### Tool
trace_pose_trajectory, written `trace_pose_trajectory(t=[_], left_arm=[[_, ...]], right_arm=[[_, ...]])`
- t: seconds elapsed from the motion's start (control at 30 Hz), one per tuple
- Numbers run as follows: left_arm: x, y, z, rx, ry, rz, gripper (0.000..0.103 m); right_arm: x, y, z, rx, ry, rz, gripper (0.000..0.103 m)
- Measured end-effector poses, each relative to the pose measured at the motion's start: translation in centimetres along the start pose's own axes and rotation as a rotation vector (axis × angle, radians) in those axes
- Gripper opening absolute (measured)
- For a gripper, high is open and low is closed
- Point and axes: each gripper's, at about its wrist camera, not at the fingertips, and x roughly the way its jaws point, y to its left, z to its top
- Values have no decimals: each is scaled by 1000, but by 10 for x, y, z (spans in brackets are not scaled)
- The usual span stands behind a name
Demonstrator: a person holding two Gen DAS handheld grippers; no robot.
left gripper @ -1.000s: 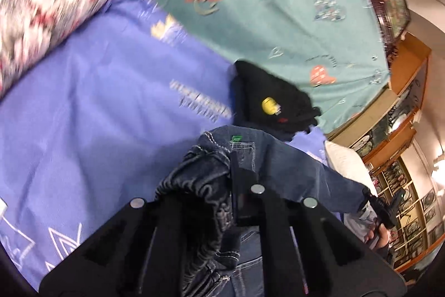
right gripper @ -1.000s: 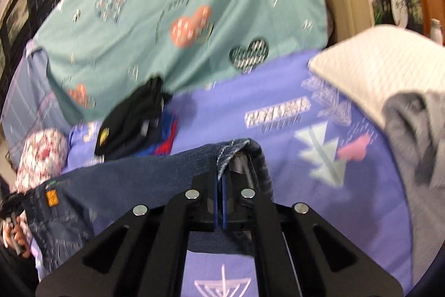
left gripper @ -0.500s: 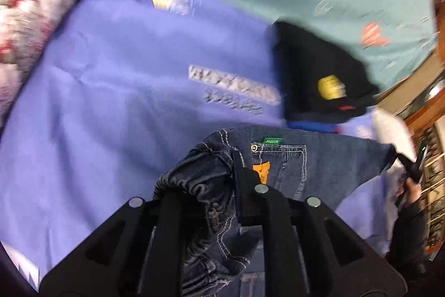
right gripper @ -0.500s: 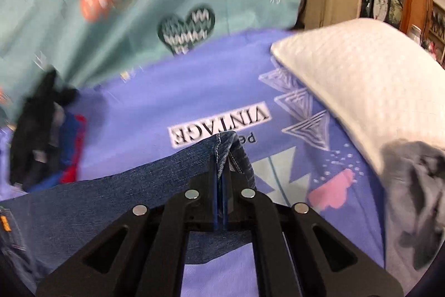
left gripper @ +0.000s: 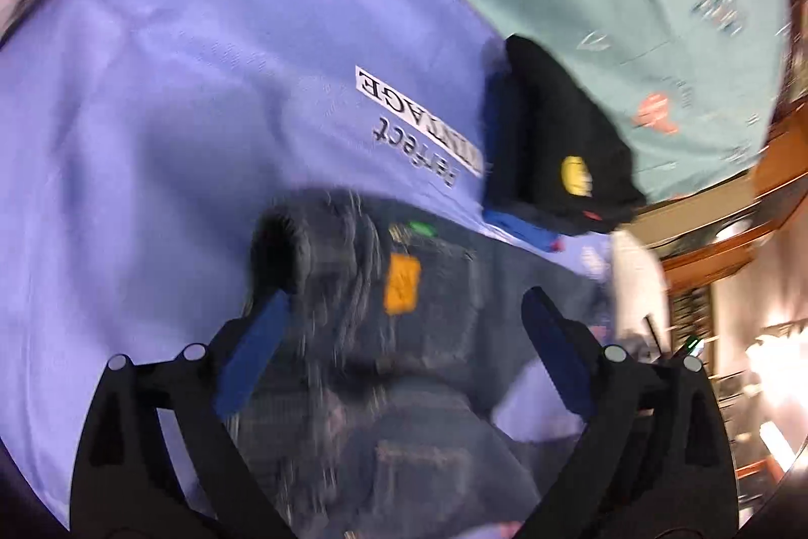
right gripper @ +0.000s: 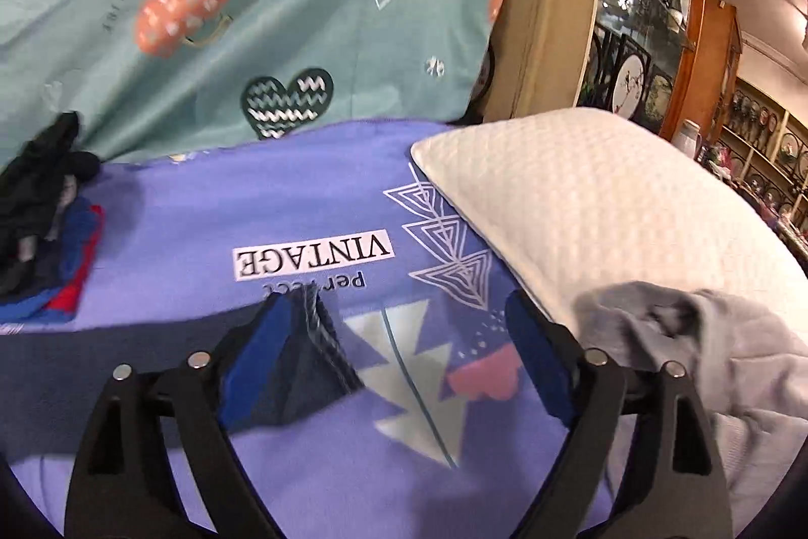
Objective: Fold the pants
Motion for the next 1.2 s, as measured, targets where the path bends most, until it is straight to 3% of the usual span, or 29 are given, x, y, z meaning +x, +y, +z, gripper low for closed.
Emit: trace_pose_trajectory(t=[0.1, 0.23, 0.4, 0.53, 0.67, 0.83, 0.93, 0.97, 1.07, 1.1, 1.17, 1.2], left_arm=[[-43, 0, -46, 26, -35, -16, 95], [-67, -6, -119, 72, -27, 13, 95], [-55, 12, -187, 20, 20, 49, 95], [-26, 18, -199, 10, 45, 103, 95], [-9, 33, -200, -53, 8, 188, 95], [5, 32, -196, -66, -46, 194, 101], [16, 20, -190, -37, -60, 246, 101], [19, 16, -191, -18, -60, 248, 100], [24, 6, -195, 38, -55, 267, 62], [22, 6, -197, 43, -67, 271, 58], [20, 10, -196, 22, -69, 254, 54], [20, 15, -195, 1, -67, 239, 54]], right_arm=[[-45, -13, -25, -20, -17, 52, 93], [-90, -41, -80, 19, 21, 98, 93], [-108, -72, -142, 109, 80, 117, 93], [-120, -84, -164, 131, 96, 112, 93], [-136, -101, -176, 164, 97, 102, 93], [-156, -122, -199, 198, 118, 108, 93], [-151, -120, -212, 220, 166, 175, 93], [-149, -115, -215, 223, 176, 234, 93], [-143, -88, -217, 146, 211, 303, 93], [-139, -78, -217, 99, 234, 301, 92], [-132, -61, -219, 44, 277, 312, 74], [-124, -49, -223, 11, 329, 342, 40]])
